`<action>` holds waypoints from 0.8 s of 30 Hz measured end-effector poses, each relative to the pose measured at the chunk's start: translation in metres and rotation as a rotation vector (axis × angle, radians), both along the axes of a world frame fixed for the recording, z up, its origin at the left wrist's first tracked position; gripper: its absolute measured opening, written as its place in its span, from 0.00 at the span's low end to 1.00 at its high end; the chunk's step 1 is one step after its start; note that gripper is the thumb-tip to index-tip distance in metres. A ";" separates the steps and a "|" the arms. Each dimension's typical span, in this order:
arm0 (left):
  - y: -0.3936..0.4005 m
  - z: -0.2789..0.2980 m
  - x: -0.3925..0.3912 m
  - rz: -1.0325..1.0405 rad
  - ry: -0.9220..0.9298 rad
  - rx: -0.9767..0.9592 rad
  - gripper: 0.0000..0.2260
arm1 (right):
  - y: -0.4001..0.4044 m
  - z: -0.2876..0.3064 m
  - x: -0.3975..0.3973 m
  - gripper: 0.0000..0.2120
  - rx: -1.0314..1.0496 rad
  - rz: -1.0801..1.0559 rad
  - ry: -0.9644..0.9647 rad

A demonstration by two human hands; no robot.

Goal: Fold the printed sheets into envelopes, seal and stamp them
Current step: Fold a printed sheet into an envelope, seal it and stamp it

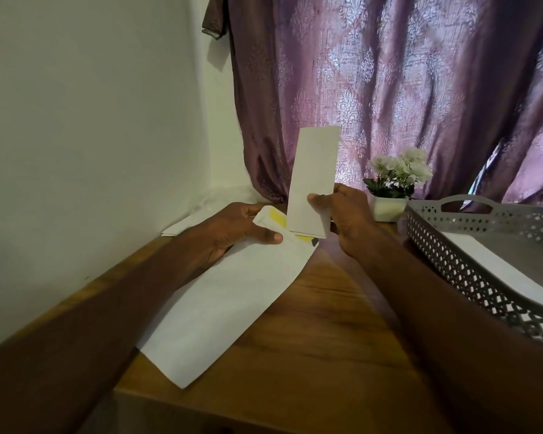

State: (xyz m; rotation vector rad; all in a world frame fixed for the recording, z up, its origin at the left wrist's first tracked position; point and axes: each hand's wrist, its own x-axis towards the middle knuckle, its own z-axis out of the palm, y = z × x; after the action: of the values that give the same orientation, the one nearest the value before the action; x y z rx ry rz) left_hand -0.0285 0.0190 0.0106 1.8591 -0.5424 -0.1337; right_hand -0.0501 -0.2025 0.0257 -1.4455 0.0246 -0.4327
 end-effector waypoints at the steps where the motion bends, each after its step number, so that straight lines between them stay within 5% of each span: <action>1: -0.001 0.000 0.000 0.006 -0.013 0.016 0.23 | 0.000 0.000 0.000 0.14 -0.003 0.007 0.010; 10: -0.001 0.000 0.001 -0.026 0.000 -0.018 0.16 | -0.005 0.008 0.002 0.12 0.028 -0.014 0.026; 24: -0.002 0.001 -0.006 -0.048 0.007 0.007 0.19 | -0.004 0.004 0.001 0.09 -0.080 0.013 0.006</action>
State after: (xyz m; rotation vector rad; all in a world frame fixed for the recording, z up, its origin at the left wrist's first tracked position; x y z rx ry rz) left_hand -0.0341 0.0168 0.0120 1.8527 -0.5824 -0.1738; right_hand -0.0495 -0.2062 0.0298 -1.5248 0.0029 -0.4232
